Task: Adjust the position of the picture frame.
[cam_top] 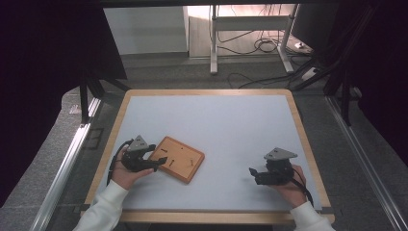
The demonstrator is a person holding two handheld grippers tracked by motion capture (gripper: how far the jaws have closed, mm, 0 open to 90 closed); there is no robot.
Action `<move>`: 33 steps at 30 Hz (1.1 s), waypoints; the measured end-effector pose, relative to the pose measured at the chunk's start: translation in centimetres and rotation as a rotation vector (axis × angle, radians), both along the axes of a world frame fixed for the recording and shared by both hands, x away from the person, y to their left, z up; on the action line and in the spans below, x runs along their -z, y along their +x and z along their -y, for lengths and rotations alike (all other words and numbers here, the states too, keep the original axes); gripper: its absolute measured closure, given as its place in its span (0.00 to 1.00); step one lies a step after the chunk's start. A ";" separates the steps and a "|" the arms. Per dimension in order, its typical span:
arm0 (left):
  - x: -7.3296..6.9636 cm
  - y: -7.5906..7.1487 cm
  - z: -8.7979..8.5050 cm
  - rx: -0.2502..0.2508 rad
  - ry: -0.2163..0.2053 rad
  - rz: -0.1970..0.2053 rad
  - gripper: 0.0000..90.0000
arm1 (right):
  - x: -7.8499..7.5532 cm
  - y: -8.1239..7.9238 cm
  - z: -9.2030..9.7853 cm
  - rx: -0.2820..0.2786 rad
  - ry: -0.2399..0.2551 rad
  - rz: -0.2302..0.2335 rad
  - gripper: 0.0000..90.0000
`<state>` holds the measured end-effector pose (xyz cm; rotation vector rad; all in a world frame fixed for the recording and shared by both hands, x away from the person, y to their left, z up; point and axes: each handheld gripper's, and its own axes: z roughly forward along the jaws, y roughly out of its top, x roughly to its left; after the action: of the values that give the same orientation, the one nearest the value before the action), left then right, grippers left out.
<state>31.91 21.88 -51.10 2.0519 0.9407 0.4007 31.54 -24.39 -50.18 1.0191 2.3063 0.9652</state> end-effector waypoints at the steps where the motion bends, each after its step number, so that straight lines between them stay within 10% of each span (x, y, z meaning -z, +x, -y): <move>1: 0.0 0.0 0.1 0.004 0.000 0.001 0.32 | 0.0 0.0 0.1 -0.003 0.005 0.006 0.15; 24: 0.1 -0.3 0.0 0.023 0.006 0.017 0.31 | 0.1 -0.6 -0.9 -0.050 0.037 -0.004 0.27; 33: 0.2 -0.1 0.1 0.024 0.013 0.011 0.31 | 0.3 -0.8 -4.0 -0.132 0.049 -0.020 0.31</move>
<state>31.82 21.76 -51.34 2.0687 0.9085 0.4054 30.77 -20.40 -50.44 0.9082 2.4030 1.0719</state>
